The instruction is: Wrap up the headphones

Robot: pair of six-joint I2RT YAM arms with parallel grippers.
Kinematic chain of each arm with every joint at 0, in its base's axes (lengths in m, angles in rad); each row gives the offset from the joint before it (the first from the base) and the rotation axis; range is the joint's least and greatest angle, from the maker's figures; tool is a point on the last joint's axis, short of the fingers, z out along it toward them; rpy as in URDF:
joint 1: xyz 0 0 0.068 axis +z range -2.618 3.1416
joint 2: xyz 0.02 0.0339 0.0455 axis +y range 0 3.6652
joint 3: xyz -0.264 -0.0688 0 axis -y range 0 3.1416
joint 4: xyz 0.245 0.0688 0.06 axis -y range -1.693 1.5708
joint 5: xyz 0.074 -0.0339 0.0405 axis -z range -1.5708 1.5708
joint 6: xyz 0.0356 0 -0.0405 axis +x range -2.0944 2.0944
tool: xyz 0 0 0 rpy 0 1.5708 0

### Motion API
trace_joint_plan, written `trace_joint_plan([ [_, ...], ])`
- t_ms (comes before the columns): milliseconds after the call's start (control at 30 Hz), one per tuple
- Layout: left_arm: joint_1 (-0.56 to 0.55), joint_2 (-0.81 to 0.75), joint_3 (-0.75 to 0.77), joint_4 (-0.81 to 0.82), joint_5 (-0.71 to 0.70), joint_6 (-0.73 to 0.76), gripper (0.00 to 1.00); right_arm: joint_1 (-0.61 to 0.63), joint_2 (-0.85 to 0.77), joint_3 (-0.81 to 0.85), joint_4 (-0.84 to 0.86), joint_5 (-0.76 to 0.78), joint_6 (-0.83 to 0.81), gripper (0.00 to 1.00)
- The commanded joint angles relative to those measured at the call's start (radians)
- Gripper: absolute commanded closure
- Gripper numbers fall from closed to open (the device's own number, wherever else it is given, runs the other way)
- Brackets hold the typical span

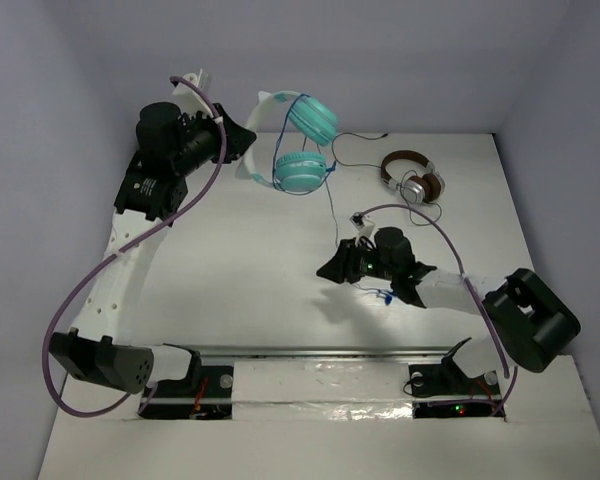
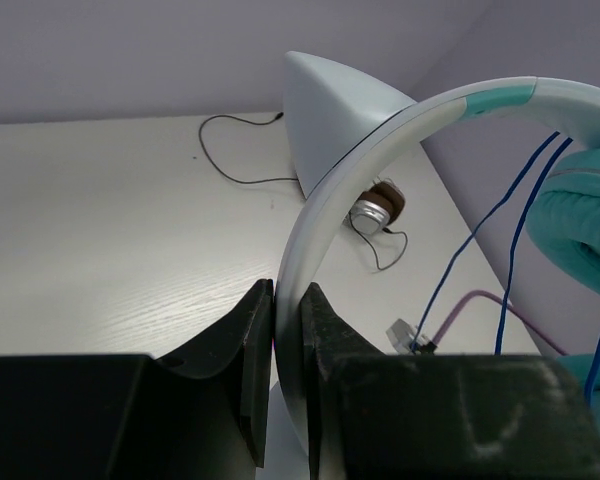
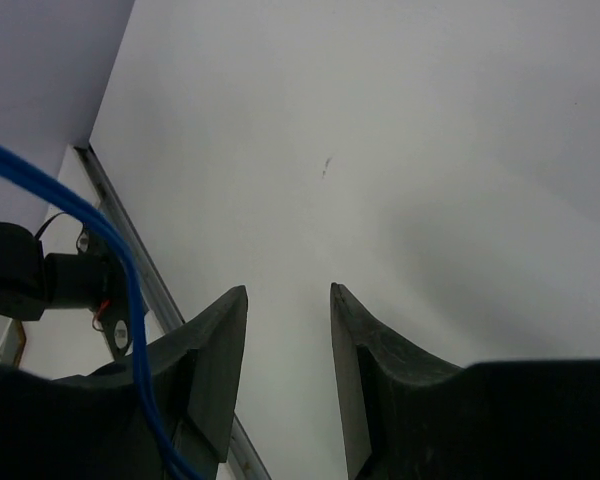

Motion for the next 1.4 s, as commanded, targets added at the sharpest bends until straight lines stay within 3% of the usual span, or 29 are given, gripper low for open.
trace_joint_plan([
  [0, 0.044, -0.006, 0.04, 0.118, -0.031, -0.067, 1.0, -0.003, -0.031, -0.018, 0.061, 0.022, 0.023, 0.55],
  [200, 0.054, 0.005, 0.011, 0.164, -0.06, -0.107, 1.0, -0.003, -0.078, -0.066, 0.0, 0.094, 0.037, 0.56],
  [333, 0.063, 0.012, -0.012, 0.187, -0.084, -0.117, 1.0, -0.003, -0.095, -0.083, -0.008, 0.104, 0.057, 0.61],
  [467, 0.064, 0.025, -0.034, 0.204, -0.112, -0.125, 1.0, 0.006, -0.098, -0.098, -0.017, 0.13, 0.064, 0.87],
  [567, 0.083, 0.025, -0.069, 0.244, -0.153, -0.153, 1.0, 0.037, -0.118, -0.1, -0.073, 0.177, 0.072, 1.0],
  [733, 0.094, 0.041, -0.152, 0.325, -0.258, -0.242, 1.0, 0.164, -0.141, -0.003, -0.296, 0.314, 0.052, 1.0],
  [933, 0.145, 0.117, -0.229, 0.403, -0.321, -0.332, 1.0, 0.399, -0.094, 0.191, -0.574, 0.47, 0.024, 1.0],
  [1200, 0.145, 0.192, -0.342, 0.411, -0.546, -0.259, 1.0, 0.627, -0.051, 0.538, -0.871, 0.599, -0.041, 1.0],
  [1367, 0.041, 0.207, -0.377, 0.379, -0.687, -0.19, 1.0, 0.697, -0.041, 0.738, -1.072, 0.676, -0.127, 1.0],
])
